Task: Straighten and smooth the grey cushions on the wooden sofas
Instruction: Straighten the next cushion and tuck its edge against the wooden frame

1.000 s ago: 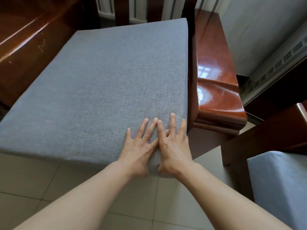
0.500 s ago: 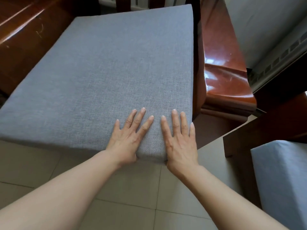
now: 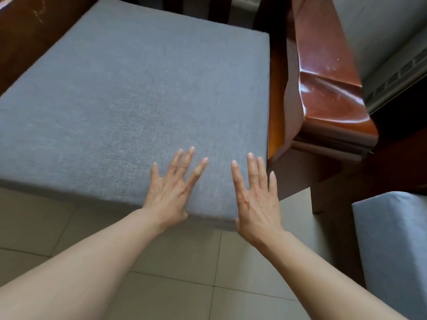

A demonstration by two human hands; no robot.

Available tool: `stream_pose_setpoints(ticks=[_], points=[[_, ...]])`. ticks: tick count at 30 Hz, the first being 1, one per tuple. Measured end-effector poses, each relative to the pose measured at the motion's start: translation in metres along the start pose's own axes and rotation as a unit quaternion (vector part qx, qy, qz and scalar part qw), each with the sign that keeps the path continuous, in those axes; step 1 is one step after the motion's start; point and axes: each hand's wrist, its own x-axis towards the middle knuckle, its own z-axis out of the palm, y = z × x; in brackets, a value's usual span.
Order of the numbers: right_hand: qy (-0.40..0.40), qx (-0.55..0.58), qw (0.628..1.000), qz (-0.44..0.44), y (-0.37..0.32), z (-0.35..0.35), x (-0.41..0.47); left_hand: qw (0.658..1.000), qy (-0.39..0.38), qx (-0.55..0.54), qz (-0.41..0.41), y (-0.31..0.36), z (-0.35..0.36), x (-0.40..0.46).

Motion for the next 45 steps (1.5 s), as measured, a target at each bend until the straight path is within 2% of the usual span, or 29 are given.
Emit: stream_pose_setpoints(ticks=[4, 7, 17, 22, 24, 28, 30, 33, 39, 45], points=[[-0.063, 0.028, 0.998, -0.01, -0.004, 0.011, 0.019, 0.997, -0.064, 0.024, -0.034, -0.017, 0.018, -0.001], [-0.108, 0.039, 0.993, -0.023, -0.009, 0.022, 0.024, 0.997, -0.064, 0.027, -0.031, -0.017, 0.027, 0.002], [-0.039, 0.019, 0.999, 0.013, -0.017, 0.072, 0.036, 0.997, -0.01, 0.041, -0.071, -0.012, 0.057, 0.023], [-0.053, 0.018, 0.998, 0.024, -0.025, 0.052, 0.032, 1.0, -0.001, 0.009, -0.016, -0.024, 0.041, 0.019], [-0.039, 0.029, 0.999, 0.004, -0.047, 0.042, 0.024, 1.0, 0.018, 0.005, 0.003, -0.046, 0.04, 0.005], [-0.01, 0.047, 0.996, -0.075, -0.118, 0.047, 0.036, 0.997, 0.013, 0.044, -0.061, -0.12, 0.049, -0.019], [0.03, 0.054, 0.996, -0.064, -0.154, 0.059, 0.059, 0.996, 0.034, 0.039, -0.073, -0.154, 0.054, -0.019], [0.094, 0.028, 0.995, 0.006, -0.182, 0.079, 0.081, 0.997, 0.053, 0.022, -0.054, -0.174, 0.062, -0.012], [0.16, -0.009, 0.987, 0.015, -0.18, 0.093, 0.096, 0.984, 0.172, 0.039, -0.019, -0.184, 0.091, 0.008], [0.191, -0.032, 0.981, 0.029, -0.167, 0.085, 0.138, 0.991, 0.134, 0.007, -0.023, -0.187, 0.071, 0.048]])
